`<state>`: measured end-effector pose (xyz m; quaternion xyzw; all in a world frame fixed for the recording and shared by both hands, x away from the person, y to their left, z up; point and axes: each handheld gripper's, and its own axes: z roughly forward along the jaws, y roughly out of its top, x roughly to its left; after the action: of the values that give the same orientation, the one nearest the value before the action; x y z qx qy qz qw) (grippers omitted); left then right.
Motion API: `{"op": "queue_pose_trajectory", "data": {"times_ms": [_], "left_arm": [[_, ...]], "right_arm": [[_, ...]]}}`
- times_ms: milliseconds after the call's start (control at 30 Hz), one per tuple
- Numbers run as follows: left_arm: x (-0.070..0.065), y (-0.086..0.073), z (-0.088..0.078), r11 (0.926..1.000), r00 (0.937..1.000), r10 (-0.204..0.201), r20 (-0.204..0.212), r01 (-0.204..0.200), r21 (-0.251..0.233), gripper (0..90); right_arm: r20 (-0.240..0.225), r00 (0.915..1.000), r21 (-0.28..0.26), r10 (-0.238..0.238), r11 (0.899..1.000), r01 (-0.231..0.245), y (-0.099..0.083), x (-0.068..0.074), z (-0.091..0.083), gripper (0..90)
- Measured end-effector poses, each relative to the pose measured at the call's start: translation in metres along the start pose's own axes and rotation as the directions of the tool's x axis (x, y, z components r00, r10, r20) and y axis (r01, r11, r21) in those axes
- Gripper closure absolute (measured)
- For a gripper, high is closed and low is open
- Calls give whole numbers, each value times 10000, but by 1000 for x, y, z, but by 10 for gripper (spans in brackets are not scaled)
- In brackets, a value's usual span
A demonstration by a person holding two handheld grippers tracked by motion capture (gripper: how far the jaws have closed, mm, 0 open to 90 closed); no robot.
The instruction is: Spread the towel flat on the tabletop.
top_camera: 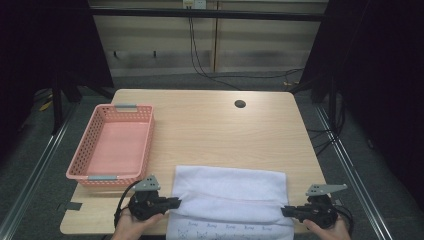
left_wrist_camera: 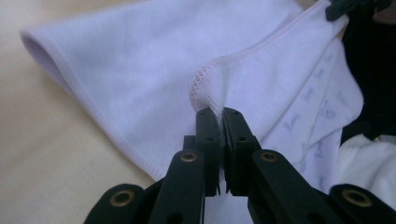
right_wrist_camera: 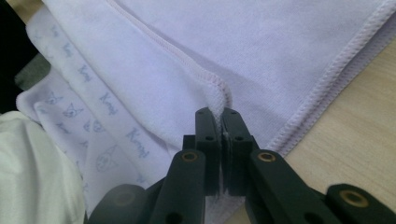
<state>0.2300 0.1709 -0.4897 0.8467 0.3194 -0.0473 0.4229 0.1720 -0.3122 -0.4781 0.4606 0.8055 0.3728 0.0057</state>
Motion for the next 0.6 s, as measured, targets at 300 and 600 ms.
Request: {"op": "queue_pose_trajectory", "data": {"times_ms": [300,600], "left_arm": [[5,1,10,9984,9997,69,-255,-55,571,862],[22,22,25,9996,9935,-104,-1134,133,250,872]], "right_arm": [[238,9997,719,36,9974,-53,5,-1,17,878],[897,9959,487,143,9986,-187,20,-14,24,884]]}}
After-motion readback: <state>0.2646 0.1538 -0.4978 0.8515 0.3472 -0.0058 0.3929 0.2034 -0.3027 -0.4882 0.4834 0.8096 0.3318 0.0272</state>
